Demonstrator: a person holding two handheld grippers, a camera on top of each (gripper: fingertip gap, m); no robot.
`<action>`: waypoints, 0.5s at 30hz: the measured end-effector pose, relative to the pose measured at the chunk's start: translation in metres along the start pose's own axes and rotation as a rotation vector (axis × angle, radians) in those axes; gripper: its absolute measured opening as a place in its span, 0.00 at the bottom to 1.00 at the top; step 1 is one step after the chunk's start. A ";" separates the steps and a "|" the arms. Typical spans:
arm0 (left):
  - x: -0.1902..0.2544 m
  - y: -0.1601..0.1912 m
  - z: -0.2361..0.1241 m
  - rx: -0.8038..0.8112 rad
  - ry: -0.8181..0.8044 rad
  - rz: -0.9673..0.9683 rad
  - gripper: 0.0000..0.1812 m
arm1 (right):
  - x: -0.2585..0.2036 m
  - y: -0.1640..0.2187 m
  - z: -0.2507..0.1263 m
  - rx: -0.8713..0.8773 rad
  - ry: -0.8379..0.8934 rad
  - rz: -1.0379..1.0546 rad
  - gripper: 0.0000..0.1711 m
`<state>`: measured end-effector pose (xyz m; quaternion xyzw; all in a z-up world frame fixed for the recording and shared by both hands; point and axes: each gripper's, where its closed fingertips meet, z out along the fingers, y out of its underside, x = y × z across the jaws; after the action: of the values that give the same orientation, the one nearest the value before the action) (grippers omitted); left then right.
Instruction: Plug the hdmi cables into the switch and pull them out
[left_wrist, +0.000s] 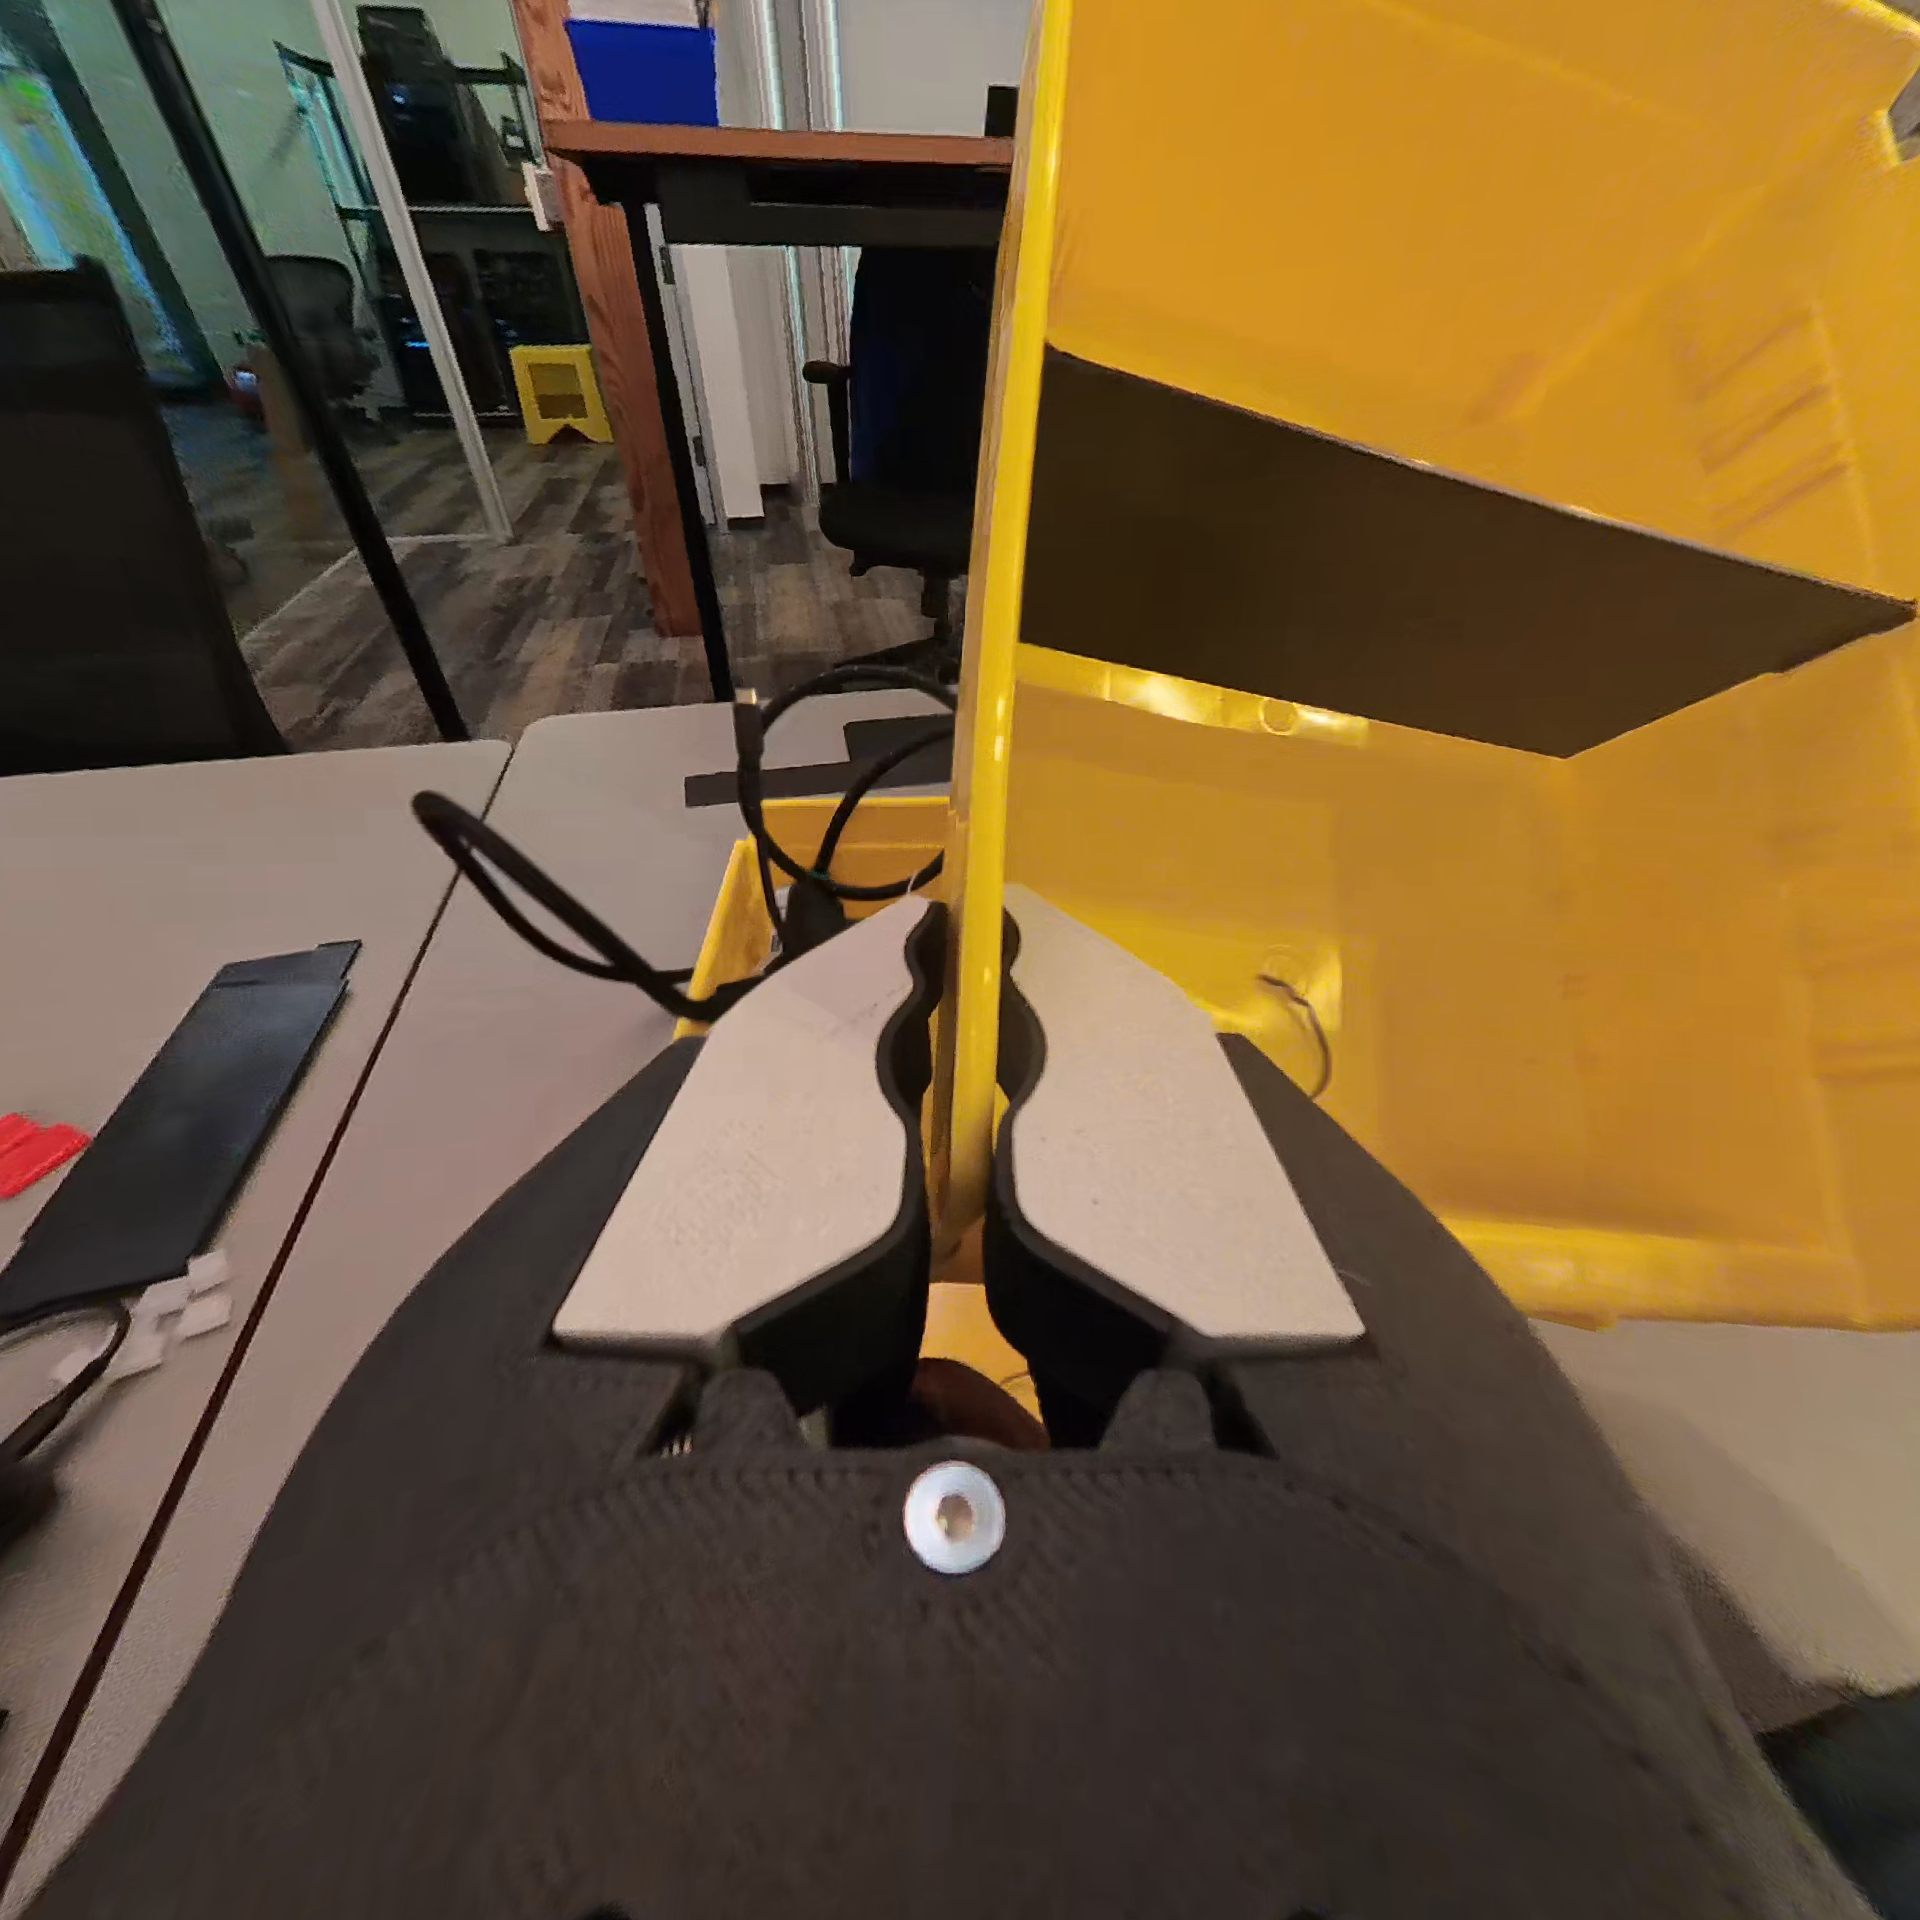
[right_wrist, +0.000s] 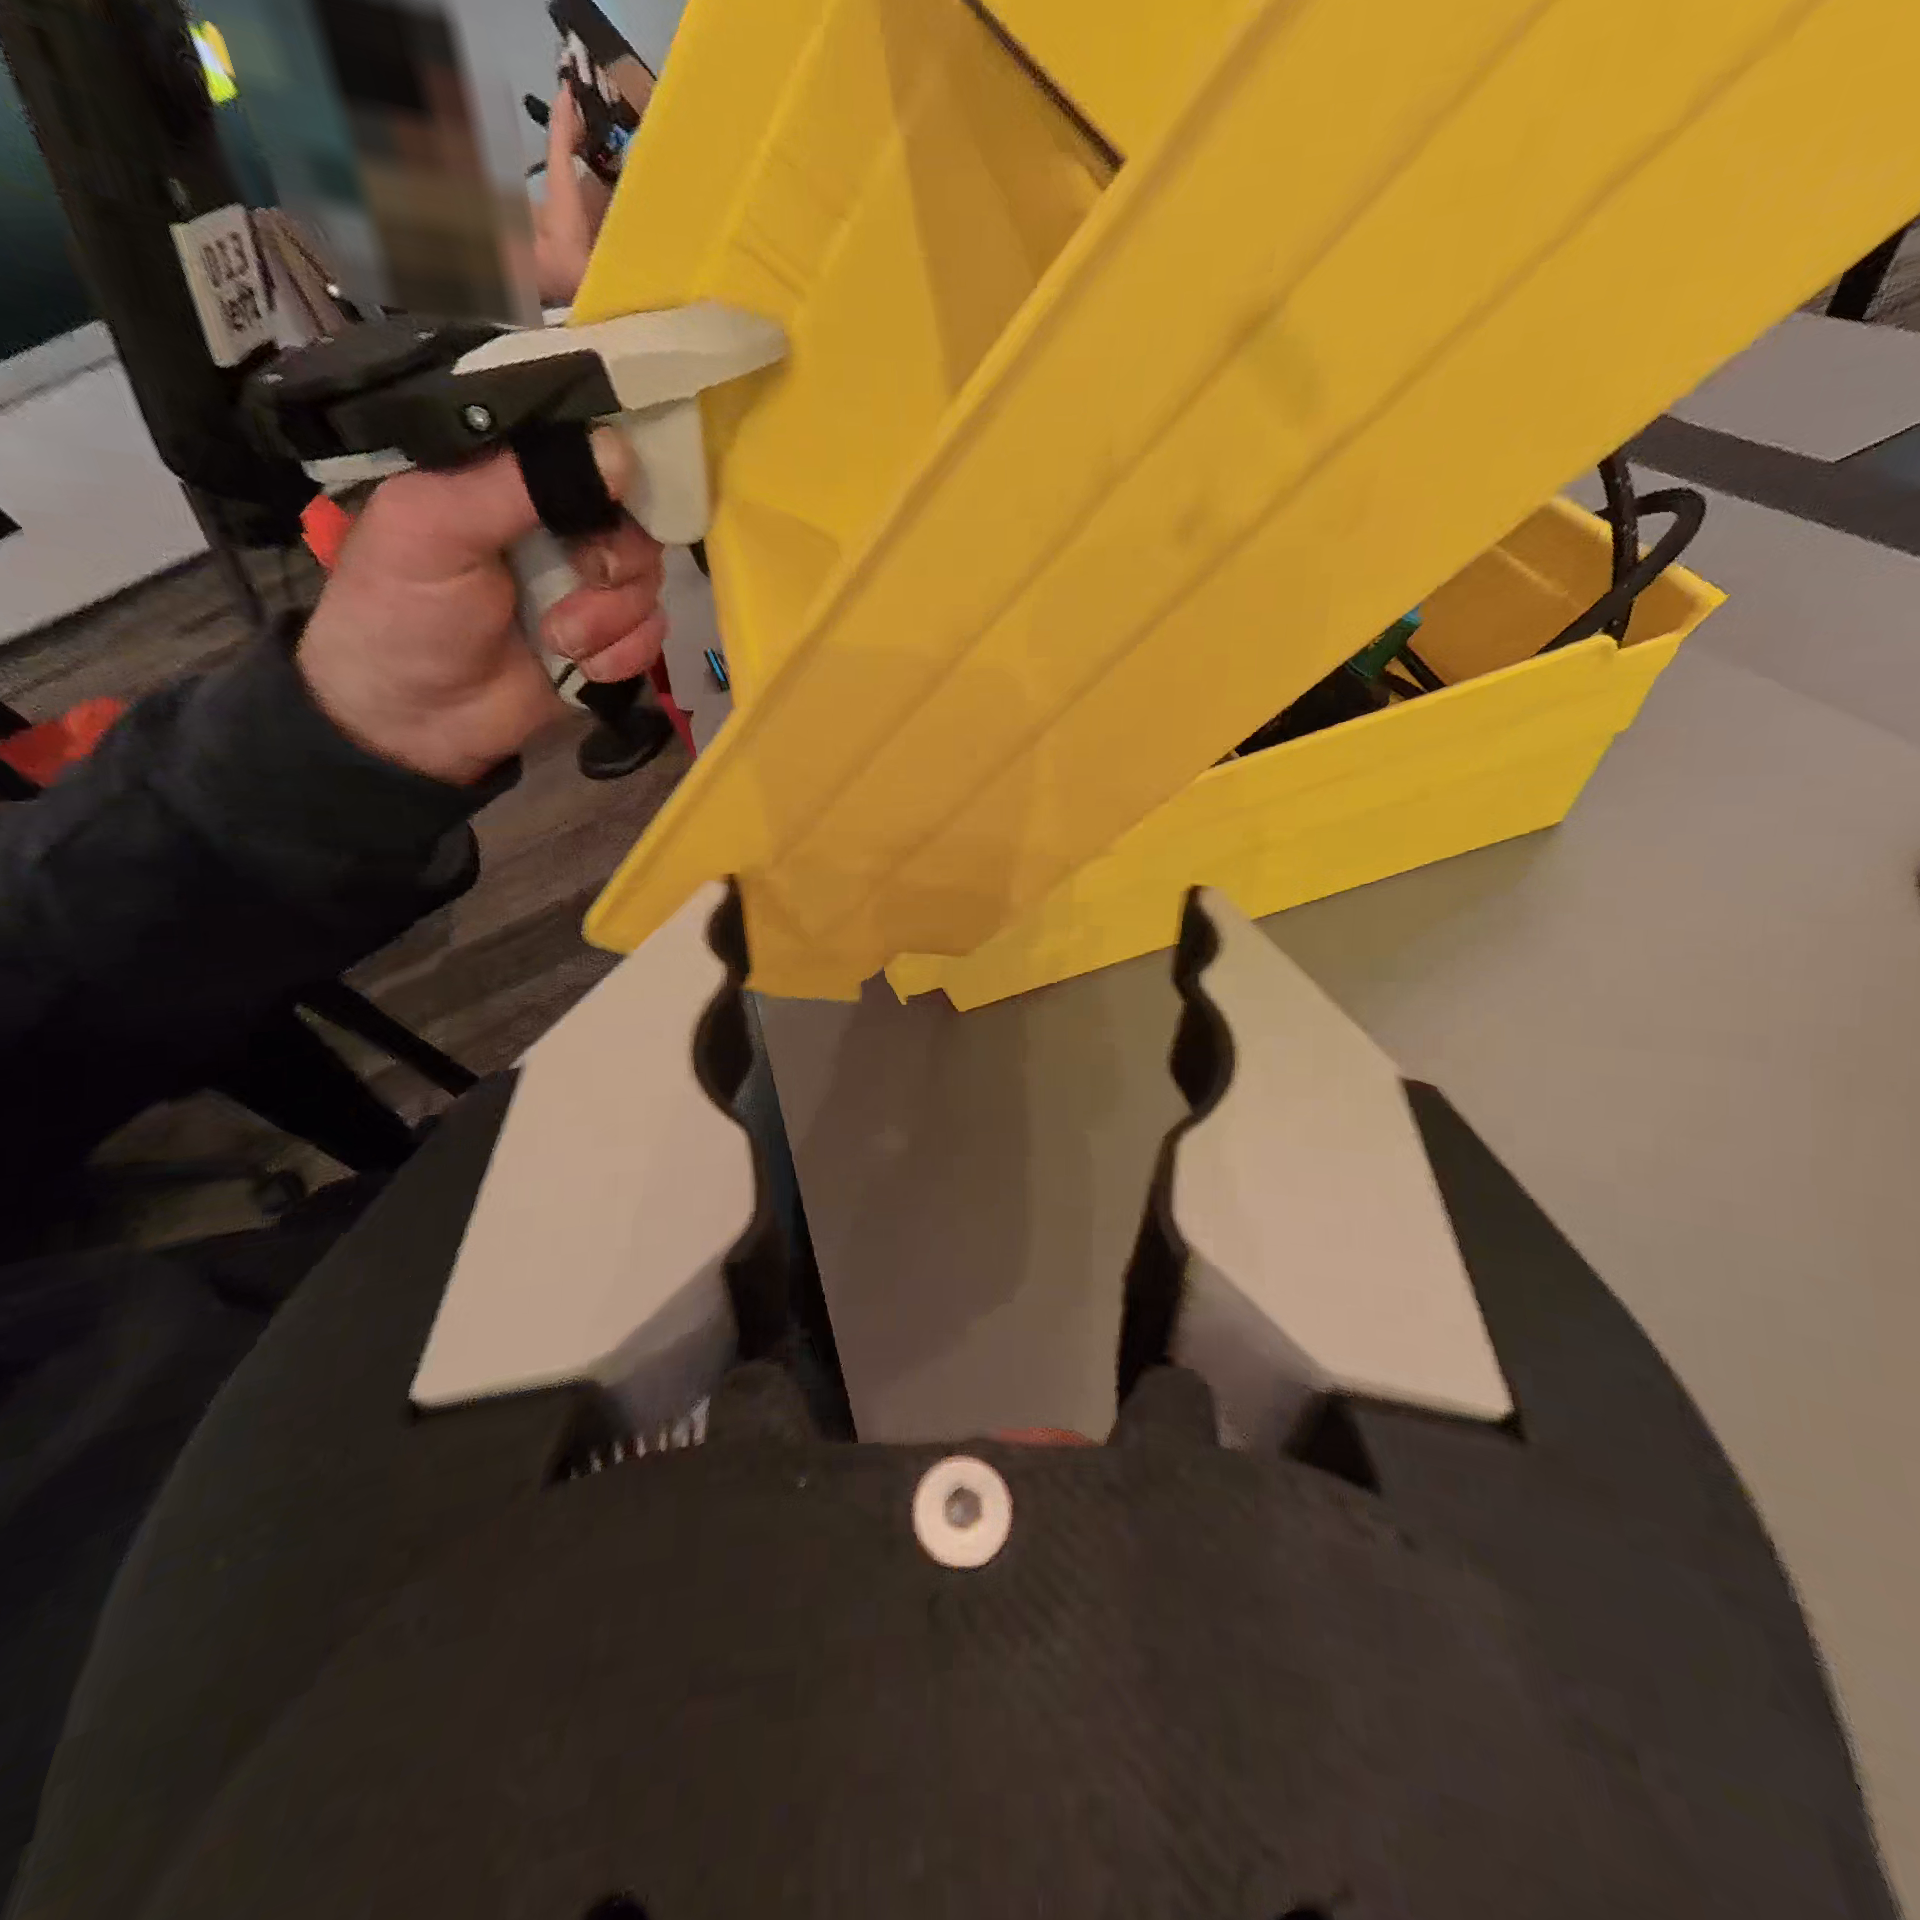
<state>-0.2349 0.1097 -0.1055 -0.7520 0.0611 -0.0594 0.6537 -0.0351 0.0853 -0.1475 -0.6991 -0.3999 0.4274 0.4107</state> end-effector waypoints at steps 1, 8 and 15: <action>0.004 -0.002 0.004 0.006 0.002 -0.012 0.02 | 0.006 -0.005 -0.007 0.050 0.014 0.027 0.49; 0.033 -0.001 0.026 -0.005 -0.001 0.041 0.03 | 0.012 -0.004 -0.026 0.100 0.009 0.106 0.59; 0.092 0.023 0.049 -0.083 0.066 0.106 0.03 | 0.046 0.040 -0.042 -0.114 0.133 0.094 0.43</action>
<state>-0.1359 0.1385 -0.1340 -0.7718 0.1246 -0.0469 0.6218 0.0266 0.1040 -0.1846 -0.7661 -0.3623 0.3753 0.3755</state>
